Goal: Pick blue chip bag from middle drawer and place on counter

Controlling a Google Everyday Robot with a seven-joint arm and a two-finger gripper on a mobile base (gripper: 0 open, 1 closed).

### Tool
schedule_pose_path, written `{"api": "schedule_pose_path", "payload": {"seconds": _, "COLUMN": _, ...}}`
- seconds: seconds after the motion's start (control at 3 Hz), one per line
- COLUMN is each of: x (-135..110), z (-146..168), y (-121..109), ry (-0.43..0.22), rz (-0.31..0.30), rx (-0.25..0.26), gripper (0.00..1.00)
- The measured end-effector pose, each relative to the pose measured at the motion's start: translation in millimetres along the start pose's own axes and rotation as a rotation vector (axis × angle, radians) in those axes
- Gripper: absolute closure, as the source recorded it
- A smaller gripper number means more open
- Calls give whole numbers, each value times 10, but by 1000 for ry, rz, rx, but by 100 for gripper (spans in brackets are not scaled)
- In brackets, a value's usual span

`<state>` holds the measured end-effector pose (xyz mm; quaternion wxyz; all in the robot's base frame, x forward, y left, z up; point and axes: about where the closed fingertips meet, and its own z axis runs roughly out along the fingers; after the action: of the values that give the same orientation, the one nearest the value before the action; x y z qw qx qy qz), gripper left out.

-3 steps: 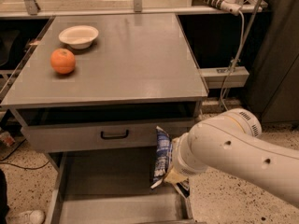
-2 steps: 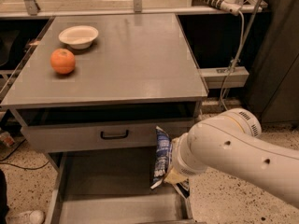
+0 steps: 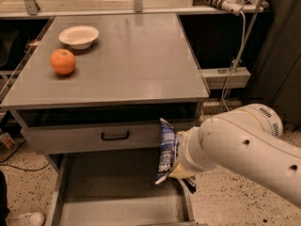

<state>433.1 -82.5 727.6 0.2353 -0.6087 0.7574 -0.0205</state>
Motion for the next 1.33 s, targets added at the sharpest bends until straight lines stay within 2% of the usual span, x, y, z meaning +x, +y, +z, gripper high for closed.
{"api": "schedule_pose_path", "payload": {"seconds": 0.67, "x": -250, "z": -723, "y": -283, "ry": -30, "rz": -75, "rx": 102, "gripper": 100}}
{"api": "schedule_pose_path", "payload": {"seconds": 1.33, "x": -286, "z": -762, "y": -388, "ry": -57, "rz": -77, "rx": 110, "gripper": 100}}
